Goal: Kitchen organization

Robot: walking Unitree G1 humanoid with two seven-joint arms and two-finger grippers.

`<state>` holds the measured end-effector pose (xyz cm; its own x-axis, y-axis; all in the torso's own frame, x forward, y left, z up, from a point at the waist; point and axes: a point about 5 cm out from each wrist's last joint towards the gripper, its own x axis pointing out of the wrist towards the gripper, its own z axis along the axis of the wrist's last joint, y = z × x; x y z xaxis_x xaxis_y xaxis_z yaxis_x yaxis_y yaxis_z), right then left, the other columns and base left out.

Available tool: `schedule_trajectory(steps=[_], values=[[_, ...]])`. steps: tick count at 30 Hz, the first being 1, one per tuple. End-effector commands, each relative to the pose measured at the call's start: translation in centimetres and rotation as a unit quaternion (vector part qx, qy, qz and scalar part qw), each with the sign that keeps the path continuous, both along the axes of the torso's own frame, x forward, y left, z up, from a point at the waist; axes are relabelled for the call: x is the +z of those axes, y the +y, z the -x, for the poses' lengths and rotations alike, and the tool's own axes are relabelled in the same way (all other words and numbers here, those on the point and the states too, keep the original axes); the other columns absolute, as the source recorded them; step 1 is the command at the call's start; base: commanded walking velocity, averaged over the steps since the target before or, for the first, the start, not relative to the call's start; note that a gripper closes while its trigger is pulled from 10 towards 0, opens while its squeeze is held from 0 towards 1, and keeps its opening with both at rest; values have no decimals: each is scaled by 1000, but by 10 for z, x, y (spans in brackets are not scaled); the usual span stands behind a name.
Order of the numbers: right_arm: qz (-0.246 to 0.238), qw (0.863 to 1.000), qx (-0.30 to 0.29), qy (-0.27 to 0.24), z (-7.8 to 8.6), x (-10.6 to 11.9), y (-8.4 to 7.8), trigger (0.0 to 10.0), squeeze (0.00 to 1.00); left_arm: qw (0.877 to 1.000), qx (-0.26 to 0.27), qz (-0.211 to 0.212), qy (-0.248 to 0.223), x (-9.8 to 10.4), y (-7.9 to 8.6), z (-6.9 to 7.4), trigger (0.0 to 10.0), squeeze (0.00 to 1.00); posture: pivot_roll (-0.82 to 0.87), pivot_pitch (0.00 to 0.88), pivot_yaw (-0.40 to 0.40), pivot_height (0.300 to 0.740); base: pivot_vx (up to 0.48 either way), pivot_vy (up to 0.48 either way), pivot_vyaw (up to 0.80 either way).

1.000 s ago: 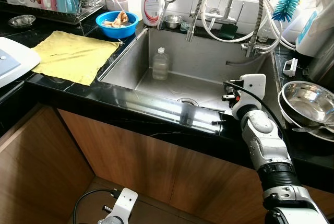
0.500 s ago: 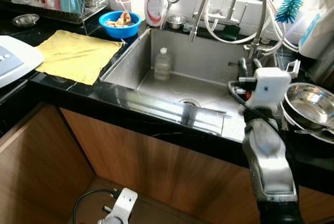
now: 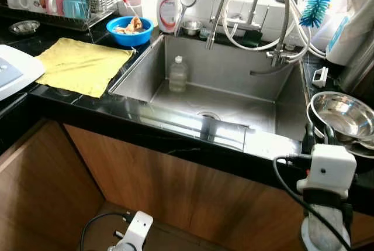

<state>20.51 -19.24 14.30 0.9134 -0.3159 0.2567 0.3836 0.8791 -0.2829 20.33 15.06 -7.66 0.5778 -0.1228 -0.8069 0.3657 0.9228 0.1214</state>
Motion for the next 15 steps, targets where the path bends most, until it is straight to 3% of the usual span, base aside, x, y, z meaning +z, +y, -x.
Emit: schedule_trajectory(steps=[1, 5, 6, 7, 8, 15], values=[[-3, 1000, -12, 16, 3, -9, -2, 10000, 0, 1000, -8, 1, 1, 0, -1, 1, 10000, 0, -9, 12, -51, 740, 0, 0, 0], [-18, 999, -34, 26, 6, -15, -7, 10000, 0, 1000, -8, 0, 1, 0, -1, 1, 10000, 0, -5, 17, -49, 740, 0, 0, 0], [-28, 999, -39, 26, 5, -15, -10, 10000, 114, 1000, -8, 0, 1, 0, -1, 1, 10000, 0, -6, 17, -50, 740, 0, 0, 0], [-33, 998, -42, 25, 5, -15, -12, 10000, 400, 1000, -8, -1, 1, 0, -1, 1, 10000, 0, -6, 17, -50, 740, 0, 0, 0], [-41, 998, -41, 21, 3, -14, -13, 10000, 1000, 1000, -8, -1, 1, 0, -1, 1, 10000, 0, -5, 17, -50, 740, 0, 0, 0], [-33, 998, -52, 17, -5, -10, -19, 10000, 1000, 1000, -6, 0, 1, 0, -1, 1, 10000, 0, -2, 26, -51, 740, 0, 0, 0]])
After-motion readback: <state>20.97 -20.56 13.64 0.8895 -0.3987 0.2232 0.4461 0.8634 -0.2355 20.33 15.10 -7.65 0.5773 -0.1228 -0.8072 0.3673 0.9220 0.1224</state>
